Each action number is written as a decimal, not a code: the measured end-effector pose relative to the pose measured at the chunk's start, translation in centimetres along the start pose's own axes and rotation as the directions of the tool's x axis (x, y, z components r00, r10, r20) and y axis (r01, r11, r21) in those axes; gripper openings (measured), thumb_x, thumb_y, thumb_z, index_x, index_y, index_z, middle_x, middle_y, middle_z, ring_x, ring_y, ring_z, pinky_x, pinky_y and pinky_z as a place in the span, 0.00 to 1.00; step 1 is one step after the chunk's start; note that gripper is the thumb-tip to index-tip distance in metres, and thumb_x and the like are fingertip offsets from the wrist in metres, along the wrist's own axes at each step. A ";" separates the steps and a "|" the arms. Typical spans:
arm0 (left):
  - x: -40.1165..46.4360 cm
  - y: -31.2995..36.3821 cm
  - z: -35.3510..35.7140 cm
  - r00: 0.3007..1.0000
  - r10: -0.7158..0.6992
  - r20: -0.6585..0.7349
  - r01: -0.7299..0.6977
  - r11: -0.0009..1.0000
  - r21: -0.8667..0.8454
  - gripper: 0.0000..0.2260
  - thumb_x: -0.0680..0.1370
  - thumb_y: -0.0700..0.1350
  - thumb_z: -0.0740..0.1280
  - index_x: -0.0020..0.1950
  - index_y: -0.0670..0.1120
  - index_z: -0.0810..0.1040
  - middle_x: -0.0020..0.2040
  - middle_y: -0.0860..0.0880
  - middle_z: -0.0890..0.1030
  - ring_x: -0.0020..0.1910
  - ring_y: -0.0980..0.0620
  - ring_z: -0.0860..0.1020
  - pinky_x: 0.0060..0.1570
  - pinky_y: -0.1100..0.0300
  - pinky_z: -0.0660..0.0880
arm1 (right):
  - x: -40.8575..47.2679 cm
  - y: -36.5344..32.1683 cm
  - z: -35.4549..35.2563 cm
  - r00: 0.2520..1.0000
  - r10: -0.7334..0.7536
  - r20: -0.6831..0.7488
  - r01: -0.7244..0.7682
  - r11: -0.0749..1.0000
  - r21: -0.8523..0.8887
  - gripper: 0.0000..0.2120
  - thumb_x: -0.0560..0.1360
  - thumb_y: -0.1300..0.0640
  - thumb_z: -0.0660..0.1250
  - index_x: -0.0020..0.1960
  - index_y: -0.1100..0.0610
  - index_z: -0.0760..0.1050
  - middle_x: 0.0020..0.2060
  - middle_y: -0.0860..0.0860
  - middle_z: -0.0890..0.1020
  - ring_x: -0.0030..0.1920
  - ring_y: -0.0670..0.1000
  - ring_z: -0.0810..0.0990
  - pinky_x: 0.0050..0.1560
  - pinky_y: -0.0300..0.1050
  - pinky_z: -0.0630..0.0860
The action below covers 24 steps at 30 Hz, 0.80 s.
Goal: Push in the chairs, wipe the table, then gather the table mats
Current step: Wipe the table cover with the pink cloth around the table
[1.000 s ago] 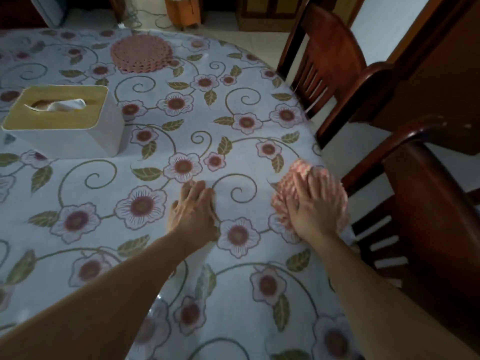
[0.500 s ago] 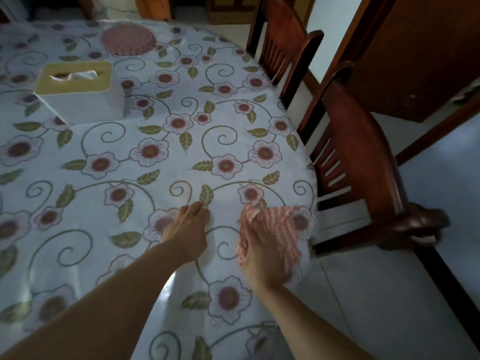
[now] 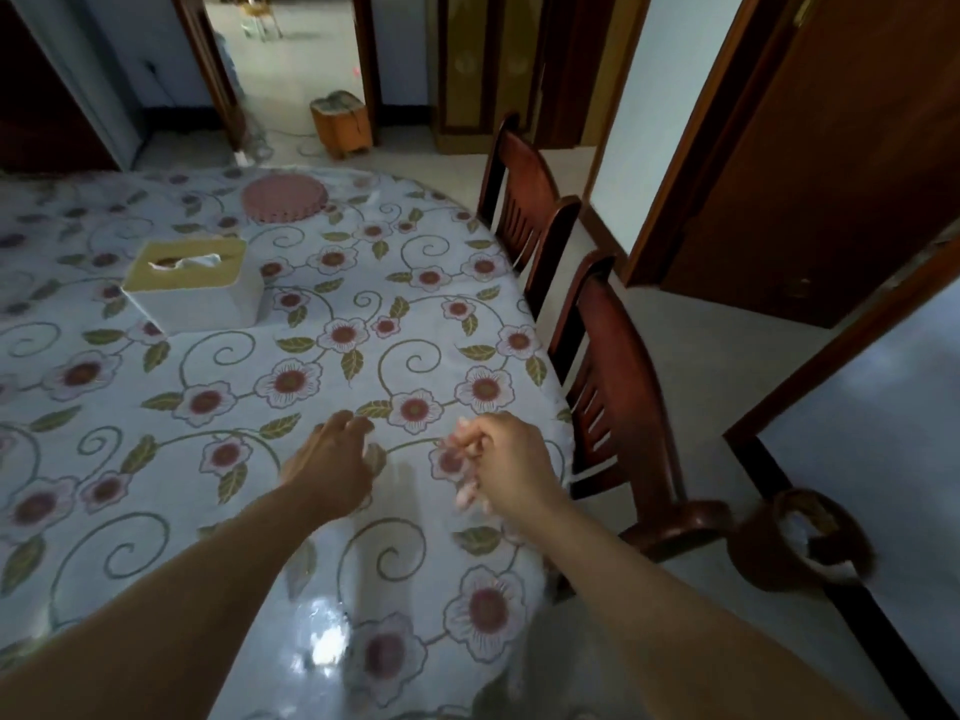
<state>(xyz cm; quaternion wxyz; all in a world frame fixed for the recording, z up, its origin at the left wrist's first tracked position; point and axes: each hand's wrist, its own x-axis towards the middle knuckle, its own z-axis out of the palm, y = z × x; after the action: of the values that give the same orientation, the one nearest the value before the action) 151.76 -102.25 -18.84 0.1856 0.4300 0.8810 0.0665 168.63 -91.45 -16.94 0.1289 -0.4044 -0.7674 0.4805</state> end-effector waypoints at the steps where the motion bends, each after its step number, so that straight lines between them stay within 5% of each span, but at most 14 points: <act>1: 0.5 0.7 -0.9 1.000 -0.014 -0.025 0.014 1.000 0.012 0.23 0.75 0.43 0.65 0.70 0.45 0.66 0.70 0.46 0.67 0.67 0.44 0.67 0.63 0.50 0.68 | 0.8 -0.3 -1.3 1.000 -0.030 -0.002 0.030 0.999 -0.023 0.10 0.75 0.64 0.60 0.45 0.57 0.80 0.47 0.52 0.83 0.43 0.53 0.82 0.41 0.50 0.78; 5: 2.4 5.6 -3.4 0.990 -0.100 -0.097 0.099 0.995 -0.013 0.24 0.75 0.41 0.65 0.71 0.44 0.65 0.71 0.43 0.66 0.69 0.43 0.66 0.65 0.49 0.67 | 3.8 -0.9 -7.2 0.977 -0.173 0.124 0.189 0.972 -0.142 0.14 0.75 0.67 0.57 0.51 0.57 0.79 0.48 0.55 0.80 0.46 0.56 0.80 0.45 0.49 0.78; 8: 3.2 10.1 -4.3 0.983 -0.139 -0.119 0.137 0.990 -0.027 0.26 0.75 0.42 0.67 0.72 0.44 0.63 0.72 0.43 0.64 0.70 0.43 0.64 0.66 0.50 0.65 | 5.4 -1.4 -11.1 0.960 -0.214 0.180 0.237 0.964 -0.119 0.14 0.74 0.71 0.55 0.48 0.61 0.78 0.51 0.53 0.81 0.39 0.50 0.79 0.32 0.35 0.76; 12: 4.6 14.9 -5.8 0.976 -0.148 -0.161 0.150 0.989 0.004 0.27 0.75 0.43 0.66 0.72 0.47 0.62 0.73 0.46 0.64 0.69 0.44 0.66 0.62 0.50 0.68 | 7.1 -2.7 -16.7 0.947 -0.210 0.245 0.207 0.978 0.041 0.12 0.77 0.69 0.55 0.45 0.67 0.77 0.35 0.46 0.78 0.23 0.34 0.75 0.18 0.27 0.65; 15: 5.8 16.6 -7.2 0.964 -0.197 -0.180 0.202 0.979 0.010 0.26 0.75 0.44 0.66 0.72 0.47 0.63 0.71 0.46 0.67 0.68 0.44 0.67 0.62 0.48 0.69 | 9.4 -3.6 -19.3 0.930 -0.268 0.251 0.255 0.963 0.085 0.14 0.77 0.70 0.53 0.45 0.67 0.77 0.41 0.49 0.81 0.31 0.36 0.79 0.23 0.28 0.71; 18: 7.2 17.0 -8.3 0.950 -0.247 -0.190 0.251 0.968 -0.001 0.25 0.75 0.44 0.66 0.70 0.46 0.64 0.69 0.45 0.70 0.65 0.44 0.70 0.60 0.49 0.70 | 11.9 -4.0 -20.8 0.915 -0.305 0.264 0.308 0.951 0.033 0.15 0.78 0.69 0.52 0.46 0.61 0.77 0.48 0.53 0.82 0.39 0.51 0.81 0.25 0.36 0.76; 24: 12.8 16.0 -9.5 0.897 -0.397 -0.194 0.385 0.918 -0.095 0.25 0.74 0.46 0.66 0.70 0.45 0.64 0.67 0.43 0.72 0.63 0.43 0.73 0.60 0.47 0.72 | 19.1 -5.0 -22.8 0.870 -0.339 0.358 0.355 0.935 0.022 0.14 0.78 0.71 0.53 0.49 0.64 0.77 0.49 0.51 0.81 0.35 0.42 0.78 0.27 0.28 0.72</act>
<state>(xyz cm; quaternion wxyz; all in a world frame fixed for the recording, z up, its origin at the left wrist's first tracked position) 152.67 -81.92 -9.10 0.1131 0.2296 0.9618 0.0967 167.31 -63.79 -4.90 0.0627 -0.1691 -0.8486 0.4974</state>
